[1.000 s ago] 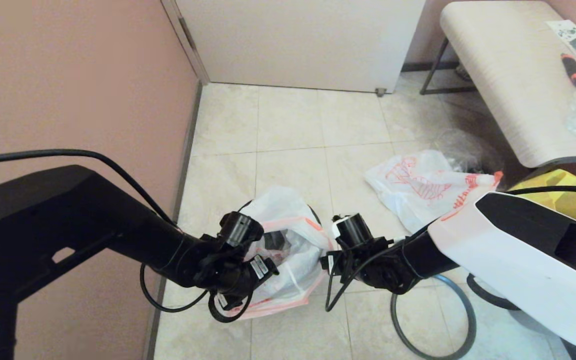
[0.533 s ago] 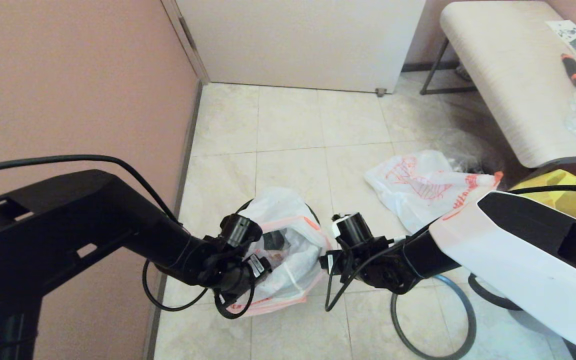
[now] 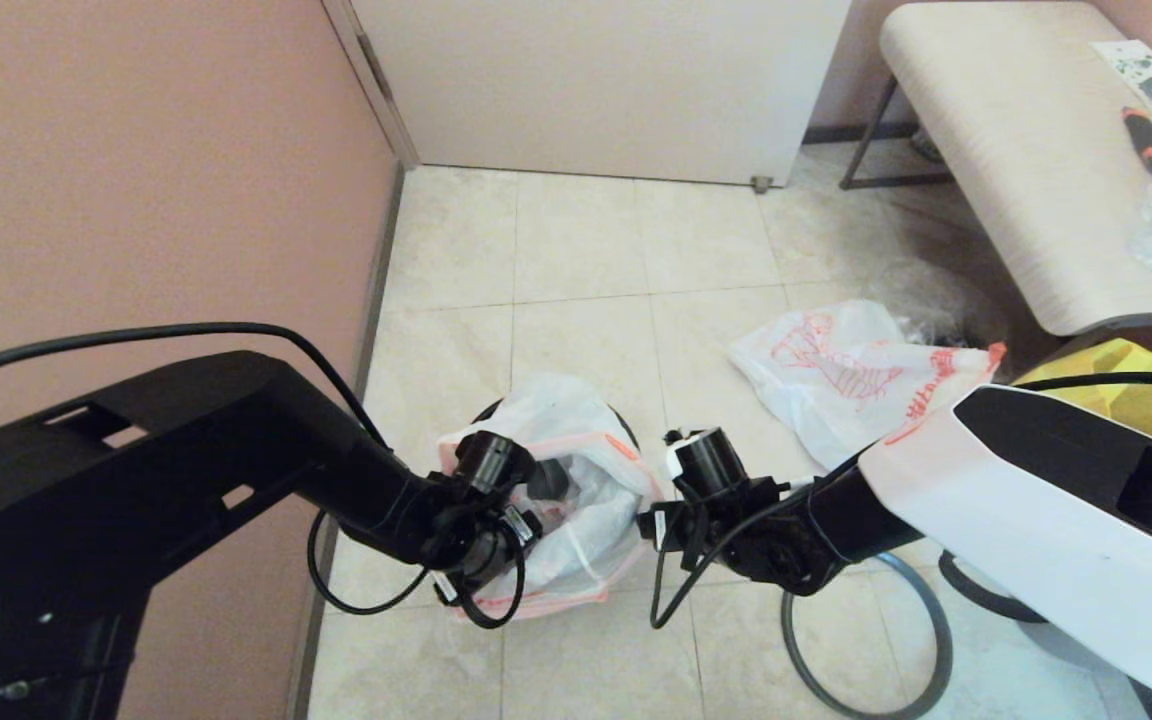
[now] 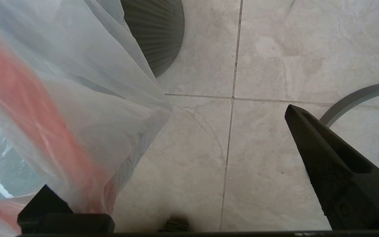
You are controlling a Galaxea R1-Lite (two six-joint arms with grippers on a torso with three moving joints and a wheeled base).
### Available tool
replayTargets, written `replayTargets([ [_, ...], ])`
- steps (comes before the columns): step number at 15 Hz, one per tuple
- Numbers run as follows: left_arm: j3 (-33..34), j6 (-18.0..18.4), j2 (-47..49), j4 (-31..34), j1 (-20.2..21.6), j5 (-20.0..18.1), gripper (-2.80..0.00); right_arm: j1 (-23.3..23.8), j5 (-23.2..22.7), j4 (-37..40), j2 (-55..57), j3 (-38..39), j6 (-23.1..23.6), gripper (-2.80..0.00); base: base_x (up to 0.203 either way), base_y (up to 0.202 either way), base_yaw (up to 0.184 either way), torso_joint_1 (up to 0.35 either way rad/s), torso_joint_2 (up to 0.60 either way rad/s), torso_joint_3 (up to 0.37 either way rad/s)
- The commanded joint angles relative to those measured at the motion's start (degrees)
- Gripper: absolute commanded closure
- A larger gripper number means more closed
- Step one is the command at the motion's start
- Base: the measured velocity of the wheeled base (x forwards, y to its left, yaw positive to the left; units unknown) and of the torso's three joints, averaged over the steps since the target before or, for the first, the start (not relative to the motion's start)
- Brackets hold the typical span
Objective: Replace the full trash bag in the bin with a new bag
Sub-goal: Put the new garbage bag on the trash can
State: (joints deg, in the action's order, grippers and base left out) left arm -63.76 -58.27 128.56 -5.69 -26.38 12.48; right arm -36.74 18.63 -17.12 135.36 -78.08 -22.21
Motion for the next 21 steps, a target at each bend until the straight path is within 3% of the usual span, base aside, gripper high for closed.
replayTargets([
  [1, -0.49, -0.26, 0.64, -0.11, -0.07, 0.27, 0.0, -0.29, -0.35, -0.11, 0.08, 0.03, -0.07, -2.8, 0.0, 0.0, 0.0, 0.0, 0.0, 0.0],
  [9, -1.01, 2.56, 1.08, -4.99, 4.09, 2.49, 0.0, -2.89, -0.52, 0.15, 0.78, -0.32, 0.33, -2.8, 0.0, 0.0, 0.0, 0.0, 0.0, 0.0],
  [13, -0.92, 3.79, 2.15, -8.41, 4.54, 6.76, 0.0, -4.11, -0.9, -0.22, -0.17, -0.08, 0.24, -2.8, 0.0, 0.0, 0.0, 0.0, 0.0, 0.0],
  [17, -2.6, 4.53, 3.74, -8.63, 6.42, 8.45, 0.0, -4.67, -3.93, -1.98, -2.94, 3.72, 0.09, -2.8, 0.0, 0.0, 0.0, 0.0, 0.0, 0.0],
  [21, -2.77, 4.66, 4.06, -8.63, 6.43, 8.97, 0.0, -4.54, -10.87, -10.2, -6.28, 12.43, 0.08, -2.8, 0.0, 0.0, 0.0, 0.0, 0.0, 0.0],
])
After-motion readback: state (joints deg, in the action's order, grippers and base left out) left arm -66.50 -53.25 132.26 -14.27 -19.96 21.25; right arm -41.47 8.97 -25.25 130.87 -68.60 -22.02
